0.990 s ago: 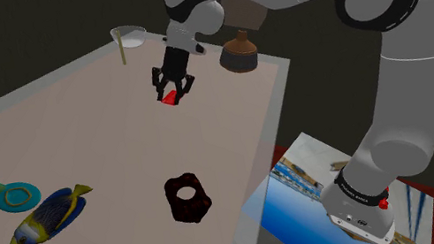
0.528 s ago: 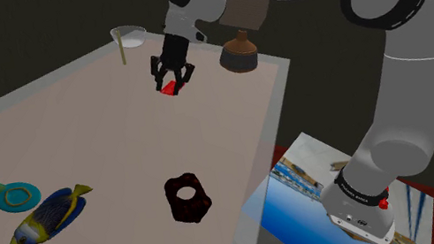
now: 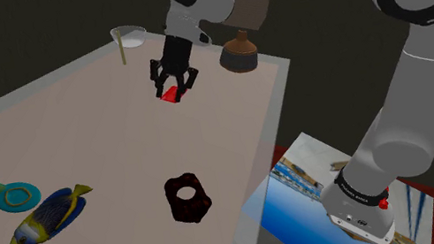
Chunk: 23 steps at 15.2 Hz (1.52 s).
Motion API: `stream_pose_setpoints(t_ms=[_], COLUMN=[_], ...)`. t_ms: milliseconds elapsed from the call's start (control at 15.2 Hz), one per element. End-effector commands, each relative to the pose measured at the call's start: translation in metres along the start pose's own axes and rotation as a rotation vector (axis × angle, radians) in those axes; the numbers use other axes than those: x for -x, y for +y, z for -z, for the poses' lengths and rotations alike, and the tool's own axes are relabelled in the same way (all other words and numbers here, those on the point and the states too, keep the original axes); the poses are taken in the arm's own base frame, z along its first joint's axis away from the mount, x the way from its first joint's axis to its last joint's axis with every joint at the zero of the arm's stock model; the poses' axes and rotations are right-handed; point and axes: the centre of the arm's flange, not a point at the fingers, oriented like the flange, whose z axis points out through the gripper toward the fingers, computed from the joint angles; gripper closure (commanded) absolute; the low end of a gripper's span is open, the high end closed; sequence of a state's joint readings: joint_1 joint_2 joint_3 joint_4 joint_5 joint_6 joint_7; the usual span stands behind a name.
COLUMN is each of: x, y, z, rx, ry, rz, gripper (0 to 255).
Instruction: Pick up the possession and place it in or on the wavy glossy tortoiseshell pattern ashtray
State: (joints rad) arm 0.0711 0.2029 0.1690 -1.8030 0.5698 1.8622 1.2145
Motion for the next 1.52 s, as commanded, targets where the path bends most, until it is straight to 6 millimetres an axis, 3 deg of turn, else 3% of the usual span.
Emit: stream_pose_setpoints(t_ms=[0,1320,1452], x=[0.019,0.214,0.215], y=[0.013,0.148,0.151], z=[-0.014,-0.132,-0.139], rx=[0.000,0.000,0.000], ry=[0.000,0.000,0.000], rz=[-0.001,-0.001,-0.001], gripper=[255,255,255])
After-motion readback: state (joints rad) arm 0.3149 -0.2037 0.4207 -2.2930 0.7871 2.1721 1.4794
